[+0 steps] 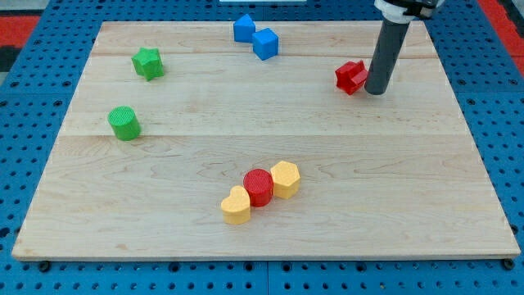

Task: Push the red star into the blue cube

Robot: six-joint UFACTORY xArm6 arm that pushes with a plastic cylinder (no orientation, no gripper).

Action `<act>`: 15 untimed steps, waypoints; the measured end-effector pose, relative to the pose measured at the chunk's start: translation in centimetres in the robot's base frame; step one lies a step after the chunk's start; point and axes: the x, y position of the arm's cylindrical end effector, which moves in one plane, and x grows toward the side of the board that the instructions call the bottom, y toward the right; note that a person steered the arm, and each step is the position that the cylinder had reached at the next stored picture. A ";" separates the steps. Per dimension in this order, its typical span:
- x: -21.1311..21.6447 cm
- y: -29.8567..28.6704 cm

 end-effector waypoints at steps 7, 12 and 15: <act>2.6 2.1; -0.4 -13.6; -7.6 -15.4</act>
